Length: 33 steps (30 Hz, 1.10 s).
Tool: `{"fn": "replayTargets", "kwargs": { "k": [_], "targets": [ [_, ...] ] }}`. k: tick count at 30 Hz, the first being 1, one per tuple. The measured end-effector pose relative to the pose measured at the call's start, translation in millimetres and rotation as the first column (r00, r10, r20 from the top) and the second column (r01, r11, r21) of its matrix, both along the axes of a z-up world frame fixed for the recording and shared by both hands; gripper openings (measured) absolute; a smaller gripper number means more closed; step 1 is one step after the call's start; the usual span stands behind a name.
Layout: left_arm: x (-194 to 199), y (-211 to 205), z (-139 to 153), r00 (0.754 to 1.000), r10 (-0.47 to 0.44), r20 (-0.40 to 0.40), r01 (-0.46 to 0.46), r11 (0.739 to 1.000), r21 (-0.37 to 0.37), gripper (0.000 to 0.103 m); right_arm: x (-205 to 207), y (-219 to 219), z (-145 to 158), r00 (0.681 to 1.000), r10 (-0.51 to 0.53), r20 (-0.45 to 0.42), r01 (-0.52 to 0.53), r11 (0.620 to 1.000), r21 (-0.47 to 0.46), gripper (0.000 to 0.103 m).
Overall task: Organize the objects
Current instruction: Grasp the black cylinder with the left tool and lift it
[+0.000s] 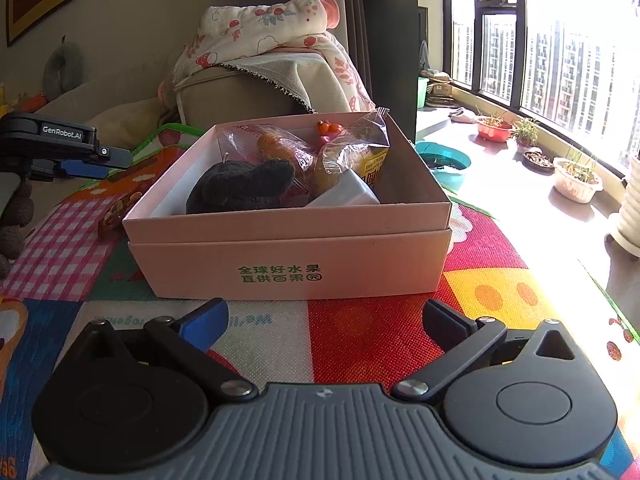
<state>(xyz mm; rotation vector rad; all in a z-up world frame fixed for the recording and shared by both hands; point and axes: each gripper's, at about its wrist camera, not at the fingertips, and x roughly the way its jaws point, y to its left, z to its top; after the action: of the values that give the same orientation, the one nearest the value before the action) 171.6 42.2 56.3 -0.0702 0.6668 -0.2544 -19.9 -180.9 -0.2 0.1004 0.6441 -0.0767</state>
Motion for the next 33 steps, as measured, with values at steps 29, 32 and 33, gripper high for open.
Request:
{"fn": "replayTargets", "kwargs": {
  "k": [29,32,33],
  "targets": [
    [-123,1,0,0.958,-0.273,-0.086,0.27,0.962,-0.039,0.022,11,-5,-8,0.997,-0.024,-0.078,0.027,0.999,0.04,0.103],
    [-150,7,-7,0.949,-0.297,-0.108,0.299,0.954,0.002,0.022,11,-3,-8,0.996,-0.024,-0.081,0.026,0.999,0.027,0.103],
    [-158,9,-10,0.947,-0.3,-0.117,0.302,0.953,0.006,0.022,10,-3,-8,0.996,-0.025,-0.081,0.026,0.999,0.023,0.103]
  ]
}}
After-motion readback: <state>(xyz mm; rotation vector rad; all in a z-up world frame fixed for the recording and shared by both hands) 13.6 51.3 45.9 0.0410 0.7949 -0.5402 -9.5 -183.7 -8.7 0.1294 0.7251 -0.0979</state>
